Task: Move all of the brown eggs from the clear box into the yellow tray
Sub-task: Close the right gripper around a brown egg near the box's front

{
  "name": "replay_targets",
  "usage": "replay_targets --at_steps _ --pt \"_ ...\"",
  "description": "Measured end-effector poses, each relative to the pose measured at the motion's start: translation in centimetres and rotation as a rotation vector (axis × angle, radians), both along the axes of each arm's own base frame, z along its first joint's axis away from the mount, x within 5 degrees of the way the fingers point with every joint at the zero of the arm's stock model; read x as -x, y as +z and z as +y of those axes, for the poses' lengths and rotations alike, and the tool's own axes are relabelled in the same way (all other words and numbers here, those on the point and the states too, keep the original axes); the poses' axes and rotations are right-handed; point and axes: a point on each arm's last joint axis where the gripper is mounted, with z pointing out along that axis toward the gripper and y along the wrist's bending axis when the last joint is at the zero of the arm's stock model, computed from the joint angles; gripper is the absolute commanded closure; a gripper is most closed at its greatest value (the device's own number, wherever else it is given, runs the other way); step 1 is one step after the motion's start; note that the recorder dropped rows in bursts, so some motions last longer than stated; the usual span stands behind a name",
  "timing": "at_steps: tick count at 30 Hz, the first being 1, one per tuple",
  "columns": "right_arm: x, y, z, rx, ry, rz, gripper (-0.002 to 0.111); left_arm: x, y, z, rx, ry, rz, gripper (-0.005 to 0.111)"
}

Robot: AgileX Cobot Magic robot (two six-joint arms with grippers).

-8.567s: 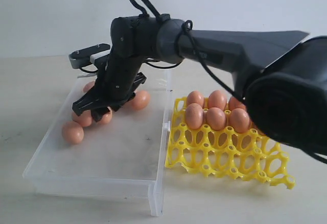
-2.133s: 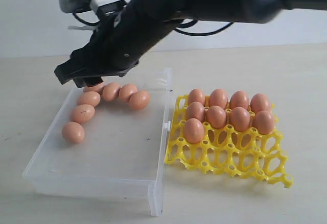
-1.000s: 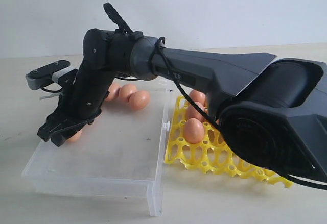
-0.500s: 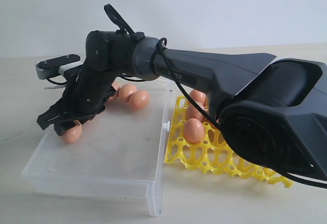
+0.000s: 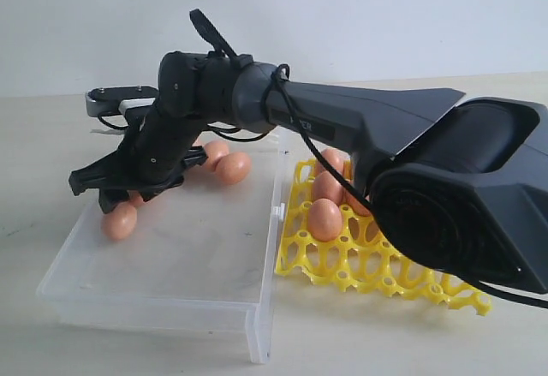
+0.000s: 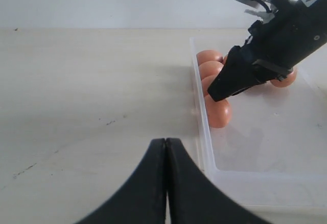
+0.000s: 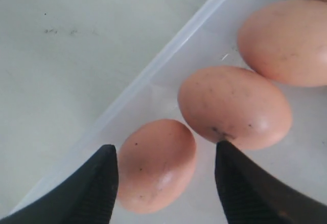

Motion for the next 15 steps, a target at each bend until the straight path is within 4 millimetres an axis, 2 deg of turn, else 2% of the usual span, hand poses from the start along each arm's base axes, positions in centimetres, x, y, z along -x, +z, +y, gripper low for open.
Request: replay_targets --at_steps 5,15 --pt "0.2 0.0 0.3 -0.045 -0.019 0.048 0.053 0.0 0.0 0.0 0.0 0.0 0.0 0.107" --pt "0.3 -2.0 0.5 -0.036 -0.028 0.096 0.053 0.0 0.0 0.0 0.0 0.0 0.0 0.107"
